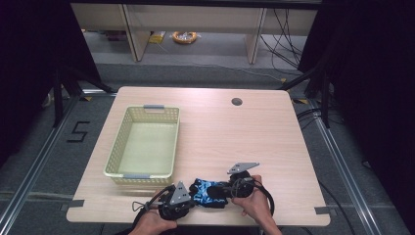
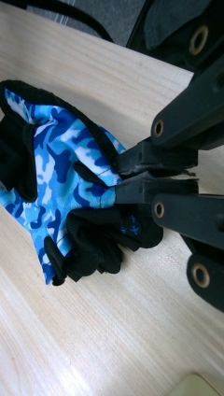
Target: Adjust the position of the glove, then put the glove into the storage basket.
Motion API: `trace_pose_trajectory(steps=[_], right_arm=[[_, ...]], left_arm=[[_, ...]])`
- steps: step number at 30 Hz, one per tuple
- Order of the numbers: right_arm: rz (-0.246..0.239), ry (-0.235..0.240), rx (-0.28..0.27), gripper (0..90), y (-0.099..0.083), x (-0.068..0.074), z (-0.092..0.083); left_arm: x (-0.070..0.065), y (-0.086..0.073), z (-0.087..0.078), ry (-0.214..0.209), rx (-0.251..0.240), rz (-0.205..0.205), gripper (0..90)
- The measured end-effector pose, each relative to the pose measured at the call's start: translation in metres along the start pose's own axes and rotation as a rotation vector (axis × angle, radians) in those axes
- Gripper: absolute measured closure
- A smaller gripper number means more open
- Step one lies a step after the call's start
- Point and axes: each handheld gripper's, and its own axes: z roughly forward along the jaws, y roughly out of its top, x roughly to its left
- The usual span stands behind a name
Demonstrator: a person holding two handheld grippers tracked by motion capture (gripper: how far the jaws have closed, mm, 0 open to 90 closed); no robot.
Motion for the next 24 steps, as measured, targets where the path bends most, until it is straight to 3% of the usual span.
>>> trace_pose_trajectory(steps=[3,6,7,9,13,15,16,17,24], right_arm=[[-0.005,-0.001,0.003,80.3,0.001,0.000,-0.001],[0.001,0.003,-0.006,80.5,0.001,0.001,-0.002],[0.004,0.002,-0.020,80.5,0.001,0.001,-0.002],[0.006,0.009,-0.030,80.5,0.001,0.001,-0.002],[0.001,0.016,-0.017,80.8,0.002,0.001,-0.005],[0.001,0.011,-0.025,81.0,0.003,0.002,-0.007],[0.000,0.013,-0.026,81.0,0.004,0.002,-0.008],[0.002,0.016,-0.047,81.1,0.004,0.003,-0.007],[-0.014,0.028,-0.067,81.6,0.009,0.005,-0.014]], left_arm=[[0.003,0.000,-0.001,0.011,0.005,0.000,85.6],[0.001,0.001,-0.001,-0.003,-0.006,-0.008,85.8],[0.002,0.001,-0.002,-0.001,-0.001,0.017,85.9],[0.003,0.002,-0.002,-0.008,0.002,0.018,86.0],[0.003,0.003,-0.004,-0.020,-0.005,-0.011,86.1],[0.004,0.004,-0.006,-0.021,-0.007,0.008,86.1],[0.003,0.004,-0.006,-0.019,-0.017,-0.016,86.2],[0.004,0.005,-0.008,-0.018,-0.014,-0.012,86.1],[0.001,0.009,-0.016,-0.010,-0.038,0.005,86.2]])
